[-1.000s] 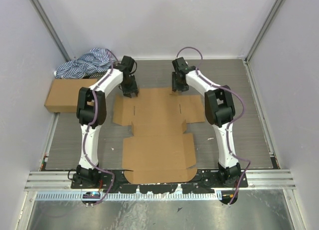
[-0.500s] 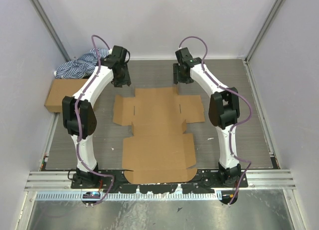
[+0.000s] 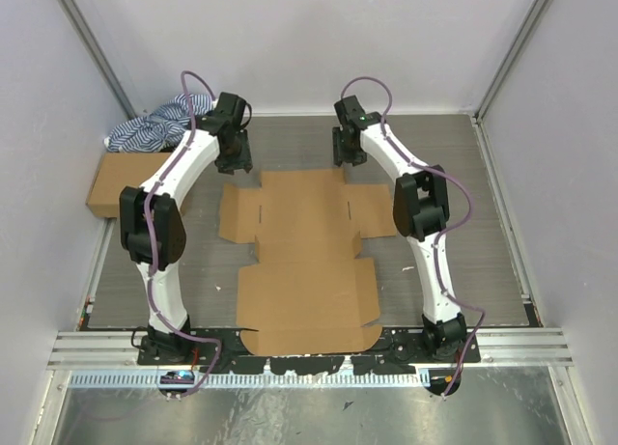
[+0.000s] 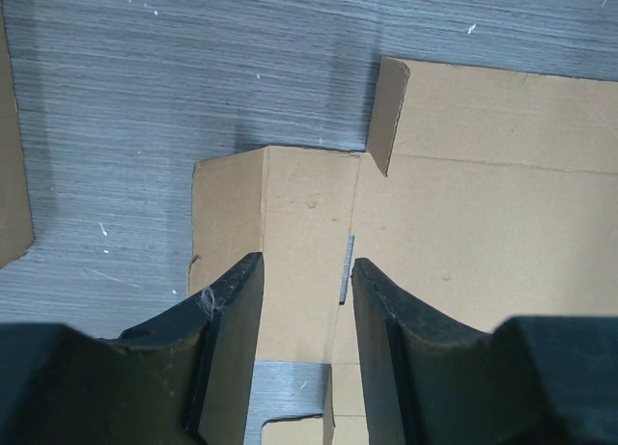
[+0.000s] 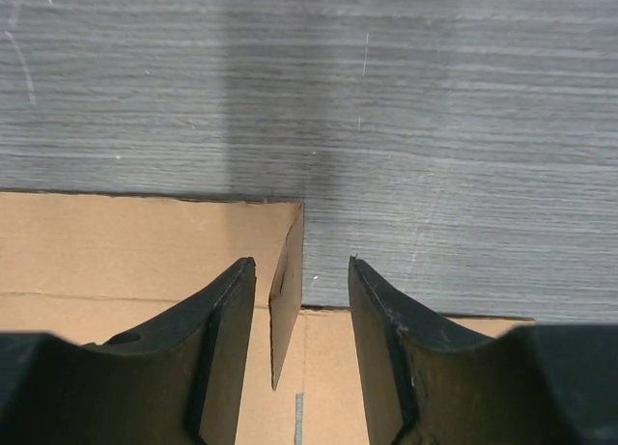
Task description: Fold the paper box
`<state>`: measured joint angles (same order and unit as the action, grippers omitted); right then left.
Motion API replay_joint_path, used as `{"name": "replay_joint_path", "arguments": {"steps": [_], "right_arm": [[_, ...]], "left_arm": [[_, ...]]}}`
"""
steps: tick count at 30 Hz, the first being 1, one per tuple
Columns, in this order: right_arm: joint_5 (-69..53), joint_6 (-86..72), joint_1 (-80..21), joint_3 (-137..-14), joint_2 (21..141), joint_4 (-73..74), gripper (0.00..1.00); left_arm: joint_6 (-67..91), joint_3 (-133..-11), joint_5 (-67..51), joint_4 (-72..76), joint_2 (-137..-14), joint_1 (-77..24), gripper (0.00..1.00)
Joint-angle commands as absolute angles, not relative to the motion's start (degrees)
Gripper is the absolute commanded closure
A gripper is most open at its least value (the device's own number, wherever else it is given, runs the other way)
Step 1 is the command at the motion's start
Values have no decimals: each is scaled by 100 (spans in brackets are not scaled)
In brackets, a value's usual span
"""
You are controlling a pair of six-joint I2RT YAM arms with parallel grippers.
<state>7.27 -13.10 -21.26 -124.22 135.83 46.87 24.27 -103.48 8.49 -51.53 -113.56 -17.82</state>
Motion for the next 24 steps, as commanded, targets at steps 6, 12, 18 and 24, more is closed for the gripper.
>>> {"name": "replay_joint_path", "arguments": {"steps": [6,12,18,24], "right_arm": [[526,-1224,-2112,-12964,13908,4935,88],[671,-1019,-2167,-12041,13048,4073,99],[627,-911,-2218,-10297,11537,2400,99],[144,-576,-2315,-8640,10071,718,99]], "left_arm": [[2011,-10482,433,-5329,-11075,-1758,47],[1924,-10461,-9,-5112,-10775,-1767,47],[1675,-10480,-336,-4773,-10411,-1869,44],[1416,-10270,-876,-4037,-9901,-1881,39]]}}
